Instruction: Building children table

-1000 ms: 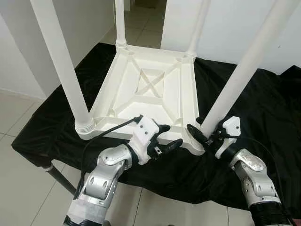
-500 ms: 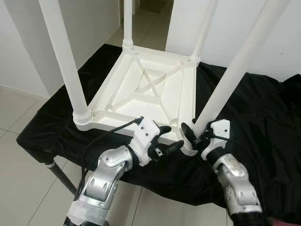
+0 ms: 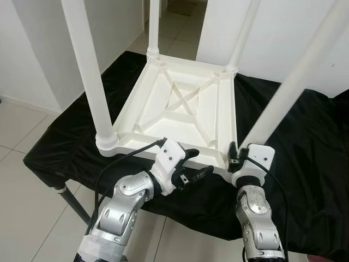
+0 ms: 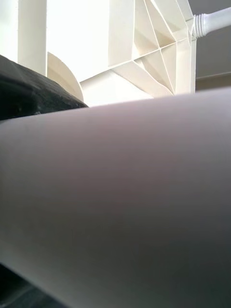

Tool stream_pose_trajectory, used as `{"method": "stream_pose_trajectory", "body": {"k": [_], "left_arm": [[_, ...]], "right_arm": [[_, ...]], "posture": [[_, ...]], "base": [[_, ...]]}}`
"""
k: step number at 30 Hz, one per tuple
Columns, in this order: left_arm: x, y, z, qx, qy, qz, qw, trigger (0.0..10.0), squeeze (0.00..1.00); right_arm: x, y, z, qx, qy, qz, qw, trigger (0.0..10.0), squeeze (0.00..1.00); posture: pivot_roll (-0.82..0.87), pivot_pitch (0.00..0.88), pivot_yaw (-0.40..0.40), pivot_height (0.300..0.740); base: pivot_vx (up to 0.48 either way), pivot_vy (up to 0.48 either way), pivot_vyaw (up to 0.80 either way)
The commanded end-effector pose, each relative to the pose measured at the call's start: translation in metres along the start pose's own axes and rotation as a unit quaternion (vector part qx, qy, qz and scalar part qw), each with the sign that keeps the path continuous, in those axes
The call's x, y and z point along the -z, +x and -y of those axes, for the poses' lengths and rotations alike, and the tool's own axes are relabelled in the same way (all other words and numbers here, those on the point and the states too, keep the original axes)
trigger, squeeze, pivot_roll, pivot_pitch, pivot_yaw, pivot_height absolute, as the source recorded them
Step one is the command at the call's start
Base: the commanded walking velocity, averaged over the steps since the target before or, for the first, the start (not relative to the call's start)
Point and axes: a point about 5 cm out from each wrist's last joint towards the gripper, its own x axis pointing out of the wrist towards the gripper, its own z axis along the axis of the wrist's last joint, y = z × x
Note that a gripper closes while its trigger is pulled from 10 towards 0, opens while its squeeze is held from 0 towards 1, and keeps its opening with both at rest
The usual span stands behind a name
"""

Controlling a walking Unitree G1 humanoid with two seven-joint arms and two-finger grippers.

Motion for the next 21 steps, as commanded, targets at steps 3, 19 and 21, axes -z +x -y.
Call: {"method": "stream_pose_trajectory", "body": {"k": [3, 19, 21], "left_arm": [[0.001, 0.003, 0.001, -0.015, -0.006, -0.002, 1.0, 10.0, 0.0], [0.001, 0.005, 0.003, -0.011, 0.002, -0.003, 1.0, 10.0, 0.0], [0.002, 0.005, 0.004, -0.011, 0.006, -0.006, 1.0, 10.0, 0.0]], "right_arm": [[0.011, -0.008, -0.004, -0.006, 0.003, -0.034, 0.999, 10.0, 0.0], [0.004, -0.012, -0.004, -0.131, 0.016, 0.001, 0.991, 10.0, 1.0], [0.005, -0.013, -0.001, -0.168, 0.014, -0.001, 0.986, 10.0, 0.0]], "posture": [[-0.02, 0.06, -0.059, 0.74], [-0.01, 0.047, -0.067, 0.74], [-0.01, 0.047, -0.068, 0.74]], "base": [[0.0, 0.0, 0.0], [0.0, 0.0, 0.0], [0.0, 0.0, 0.0]]}}
